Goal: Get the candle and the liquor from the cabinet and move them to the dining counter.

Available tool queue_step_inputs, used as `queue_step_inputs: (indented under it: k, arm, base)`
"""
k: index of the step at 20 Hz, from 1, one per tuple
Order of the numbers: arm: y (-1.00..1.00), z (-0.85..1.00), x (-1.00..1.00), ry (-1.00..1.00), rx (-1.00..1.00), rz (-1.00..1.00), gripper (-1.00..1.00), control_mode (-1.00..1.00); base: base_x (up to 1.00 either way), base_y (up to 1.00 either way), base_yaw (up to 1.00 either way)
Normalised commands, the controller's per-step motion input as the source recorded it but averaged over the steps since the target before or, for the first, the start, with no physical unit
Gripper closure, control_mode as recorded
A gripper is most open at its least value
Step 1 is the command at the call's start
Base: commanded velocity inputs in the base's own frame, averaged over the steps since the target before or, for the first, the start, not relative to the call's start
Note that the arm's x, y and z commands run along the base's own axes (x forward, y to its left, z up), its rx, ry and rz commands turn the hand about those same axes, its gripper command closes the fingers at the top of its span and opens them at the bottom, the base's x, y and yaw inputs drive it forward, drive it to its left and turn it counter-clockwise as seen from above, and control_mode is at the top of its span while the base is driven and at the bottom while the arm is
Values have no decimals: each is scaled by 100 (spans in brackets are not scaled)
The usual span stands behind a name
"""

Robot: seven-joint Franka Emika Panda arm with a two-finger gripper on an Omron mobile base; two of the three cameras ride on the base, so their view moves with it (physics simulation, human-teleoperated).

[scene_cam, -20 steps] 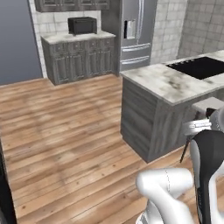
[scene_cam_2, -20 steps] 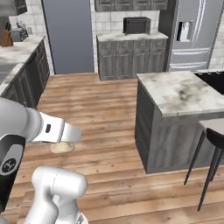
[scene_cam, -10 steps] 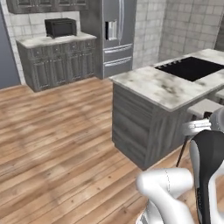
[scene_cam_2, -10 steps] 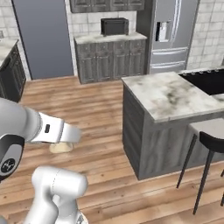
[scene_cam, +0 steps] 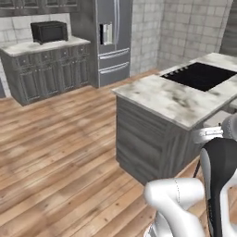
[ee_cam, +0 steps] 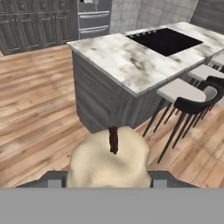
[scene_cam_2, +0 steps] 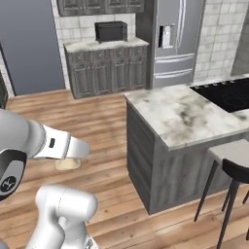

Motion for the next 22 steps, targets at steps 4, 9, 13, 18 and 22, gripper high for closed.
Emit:
queue_step_inputs:
  k: [4, 9, 13, 18, 22]
  arm:
    - [0, 0, 0, 0, 0, 0, 100, 100]
    - [0, 0, 0, 0, 0, 0, 100, 100]
    - [0, 0, 0, 0, 0, 0, 100, 100]
    - [0, 0, 0, 0, 0, 0, 100, 100]
    - [0, 0, 0, 0, 0, 0, 100, 100]
  base:
    - [69, -2, -22]
    - [63, -4, -27]
    - [60, -11, -31]
    - [57, -11, -33]
    - [62, -5, -34]
